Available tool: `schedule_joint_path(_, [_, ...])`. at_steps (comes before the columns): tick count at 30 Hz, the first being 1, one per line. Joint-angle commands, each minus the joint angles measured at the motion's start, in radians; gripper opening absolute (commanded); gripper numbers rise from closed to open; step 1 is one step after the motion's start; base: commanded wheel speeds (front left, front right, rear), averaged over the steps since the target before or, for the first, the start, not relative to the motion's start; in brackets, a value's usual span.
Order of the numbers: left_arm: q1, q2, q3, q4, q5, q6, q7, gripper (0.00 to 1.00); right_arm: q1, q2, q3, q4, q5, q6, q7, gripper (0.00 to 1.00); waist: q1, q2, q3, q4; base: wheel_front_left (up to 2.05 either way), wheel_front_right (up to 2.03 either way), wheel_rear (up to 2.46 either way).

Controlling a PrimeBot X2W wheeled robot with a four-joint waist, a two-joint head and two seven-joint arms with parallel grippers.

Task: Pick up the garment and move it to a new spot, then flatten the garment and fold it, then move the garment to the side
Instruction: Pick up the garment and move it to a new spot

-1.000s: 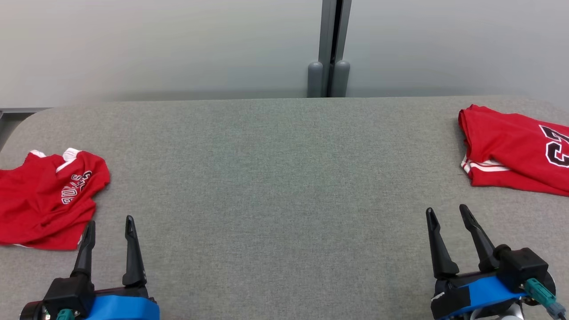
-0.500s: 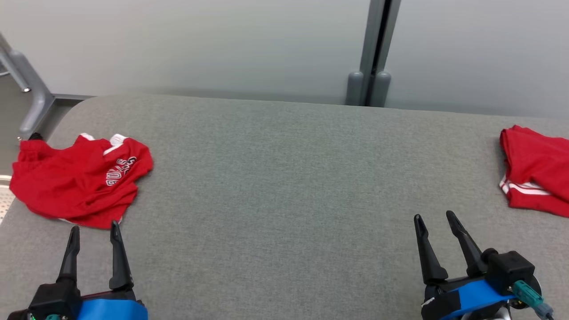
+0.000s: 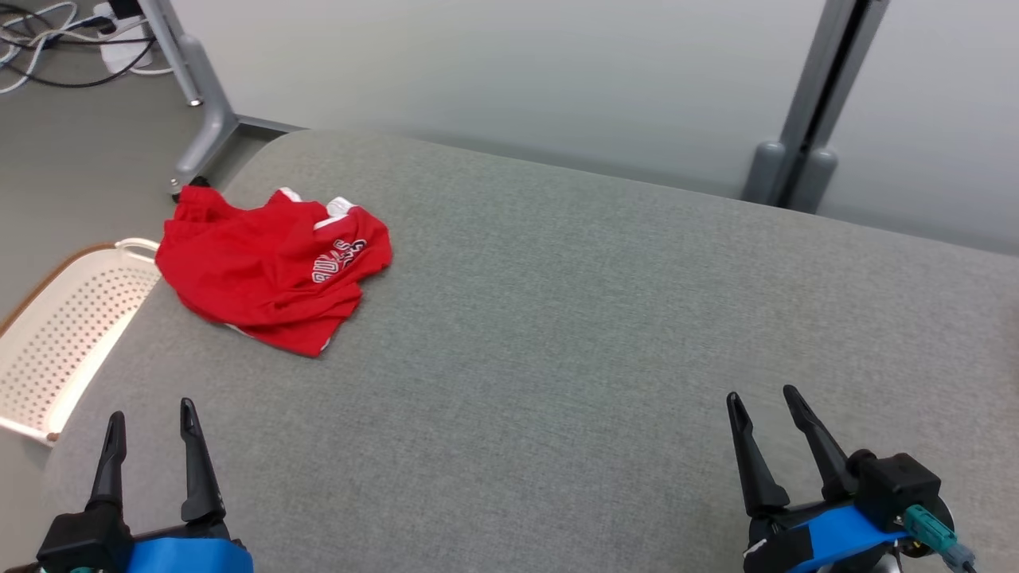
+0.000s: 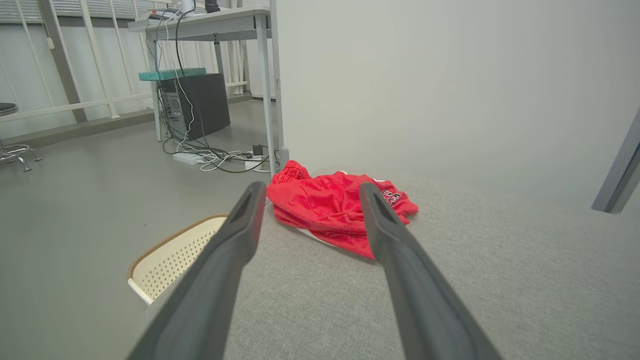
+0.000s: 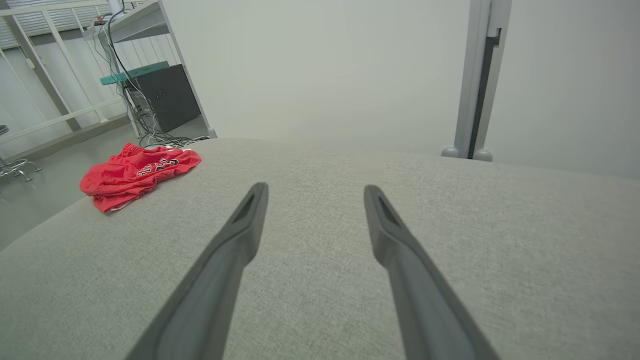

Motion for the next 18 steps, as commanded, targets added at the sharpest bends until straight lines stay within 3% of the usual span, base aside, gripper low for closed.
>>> schedule_joint_path(1, [0.009,0.0,0.002,0.002,-0.005,0.004,-0.004,1.0,-0.004,-0.002,-0.002,0.004,-0.005,0.0,0.0,1.0,0.0,0.0,0.015,0.032,0.0,0.0,0.0])
schedule_joint_path(11, [0.021,-0.003,0.014,-0.008,-0.015,0.014,-0.004,1.0,-0.009,-0.002,-0.012,0.002,0.006,0.0,0.003,1.0,0.0,0.0,0.023,0.127,0.0,0.0,0.0])
schedule_joint_path(18, [0.036,-0.005,0.015,-0.015,-0.014,0.019,-0.004,1.0,-0.012,-0.002,0.0,0.008,0.0,0.0,0.002,1.0,0.0,0.0,0.021,0.144,0.0,0.0,0.0])
